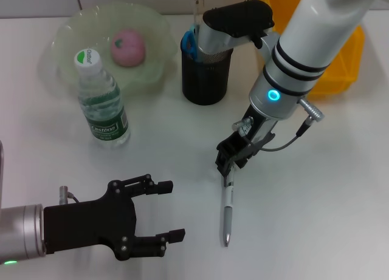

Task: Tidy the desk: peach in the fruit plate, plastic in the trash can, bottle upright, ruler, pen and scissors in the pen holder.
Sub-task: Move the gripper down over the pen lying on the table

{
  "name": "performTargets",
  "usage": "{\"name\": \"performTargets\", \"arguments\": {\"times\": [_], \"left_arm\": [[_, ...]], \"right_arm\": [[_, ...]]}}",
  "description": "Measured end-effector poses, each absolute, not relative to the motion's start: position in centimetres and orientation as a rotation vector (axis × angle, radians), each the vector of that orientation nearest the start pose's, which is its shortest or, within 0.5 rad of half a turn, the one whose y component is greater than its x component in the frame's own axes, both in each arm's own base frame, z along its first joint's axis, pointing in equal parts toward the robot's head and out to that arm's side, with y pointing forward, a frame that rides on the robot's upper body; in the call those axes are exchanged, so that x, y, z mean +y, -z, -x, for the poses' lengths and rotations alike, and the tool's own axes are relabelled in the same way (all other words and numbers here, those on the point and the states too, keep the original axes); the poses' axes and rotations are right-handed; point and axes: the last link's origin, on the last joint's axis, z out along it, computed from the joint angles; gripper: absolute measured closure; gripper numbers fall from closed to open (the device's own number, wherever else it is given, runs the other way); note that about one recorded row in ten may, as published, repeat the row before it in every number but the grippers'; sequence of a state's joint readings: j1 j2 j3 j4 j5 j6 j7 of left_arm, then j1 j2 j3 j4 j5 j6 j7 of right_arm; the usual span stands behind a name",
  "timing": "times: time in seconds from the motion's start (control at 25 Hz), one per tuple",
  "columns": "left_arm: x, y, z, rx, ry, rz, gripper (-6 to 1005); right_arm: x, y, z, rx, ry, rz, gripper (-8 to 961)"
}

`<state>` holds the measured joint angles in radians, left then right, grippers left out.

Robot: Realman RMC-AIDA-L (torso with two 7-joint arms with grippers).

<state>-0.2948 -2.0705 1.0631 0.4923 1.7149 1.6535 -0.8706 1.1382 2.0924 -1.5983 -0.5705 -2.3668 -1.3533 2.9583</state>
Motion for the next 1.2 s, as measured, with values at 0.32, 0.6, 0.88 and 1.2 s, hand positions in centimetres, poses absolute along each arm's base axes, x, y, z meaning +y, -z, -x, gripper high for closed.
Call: {"name": "performTargets", "arguments": {"times": [0.32, 0.6, 0.88, 1.2], "left_arm": [[23.0, 4.7, 29.0, -0.249, 0.862, 2.857, 203], [22.9, 4.8, 29.0, -0.257, 0.865, 2.857, 203], [22.9, 4.8, 29.0, -0.256, 0.866, 2.859, 204], [22.9, 4.7, 29.0, -0.255, 0.867, 2.857, 204]], "right_arm": [[37.8, 10.3, -12.9, 1.374, 0.737, 2.494, 588], [38.0, 10.4, -13.2, 1.382, 0.728, 2.479, 589], [37.9, 10.5, -13.0, 1.409, 0.706, 2.487, 590], [37.1, 8.9, -14.7, 1.479, 0.642, 2.488, 592]]}}
